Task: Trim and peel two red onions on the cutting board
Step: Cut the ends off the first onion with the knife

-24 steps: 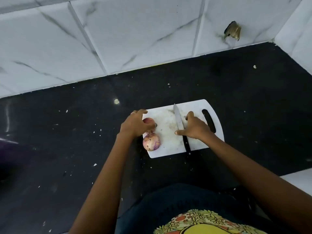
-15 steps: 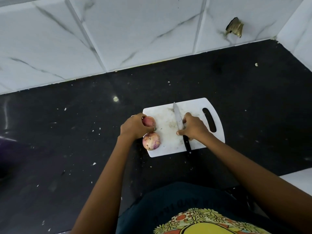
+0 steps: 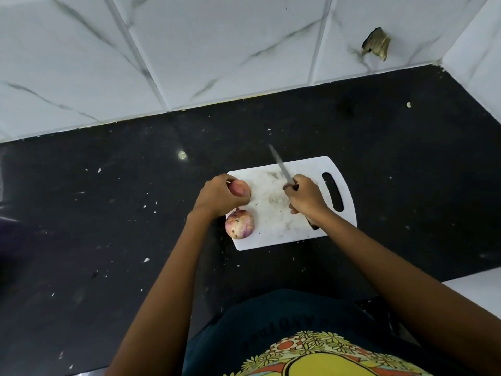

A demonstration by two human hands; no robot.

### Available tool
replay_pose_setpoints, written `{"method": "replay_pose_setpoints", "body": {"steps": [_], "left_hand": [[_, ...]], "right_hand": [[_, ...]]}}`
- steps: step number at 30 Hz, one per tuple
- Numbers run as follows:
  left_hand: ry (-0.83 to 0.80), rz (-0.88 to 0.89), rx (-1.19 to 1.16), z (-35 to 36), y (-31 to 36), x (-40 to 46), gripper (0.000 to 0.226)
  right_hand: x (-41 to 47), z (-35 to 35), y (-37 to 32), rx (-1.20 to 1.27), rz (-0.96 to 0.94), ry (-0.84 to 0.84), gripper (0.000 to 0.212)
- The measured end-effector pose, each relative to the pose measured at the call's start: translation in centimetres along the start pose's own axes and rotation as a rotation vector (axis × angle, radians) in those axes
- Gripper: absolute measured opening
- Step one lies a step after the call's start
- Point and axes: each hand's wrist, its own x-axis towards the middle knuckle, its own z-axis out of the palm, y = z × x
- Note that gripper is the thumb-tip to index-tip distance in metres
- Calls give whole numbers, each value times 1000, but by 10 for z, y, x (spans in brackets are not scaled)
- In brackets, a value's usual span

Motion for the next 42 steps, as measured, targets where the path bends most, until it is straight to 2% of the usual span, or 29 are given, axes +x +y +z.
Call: {"method": "replay_pose_setpoints", "body": {"steps": [4, 7, 10, 14, 20, 25, 29, 36, 39, 42], "left_hand": [[10, 147, -225, 4, 22, -5, 55], [-25, 221, -313, 10, 39, -7, 56], [-76, 231, -369, 19, 49, -7, 59], [-109, 255, -372, 34, 56, -9, 60], [-145, 290, -282, 58, 55, -10, 58], [-180, 254, -216, 65, 51, -9, 55], [-102, 253, -125, 65, 52, -11, 58], [-79, 223, -73, 63, 50, -17, 61], [-63, 203, -61, 63, 53, -17, 60], [-60, 192, -41, 63, 55, -18, 60]], "right_hand": [[-6, -8, -15, 376, 4, -21, 13], [-12, -18, -20, 482, 19, -107, 28], [-15, -28, -14, 541, 29, -196, 30], [-16, -37, 7, 577, 37, -242, 32], [-24, -35, 30, 614, 112, -198, 36], [-29, -27, 40, 630, 172, -140, 22], [-27, -29, 34, 588, 165, -89, 7], [-24, -31, 32, 526, 145, -77, 22], [-21, -34, 34, 543, 147, -81, 35], [-22, -40, 38, 536, 137, -75, 30]]}}
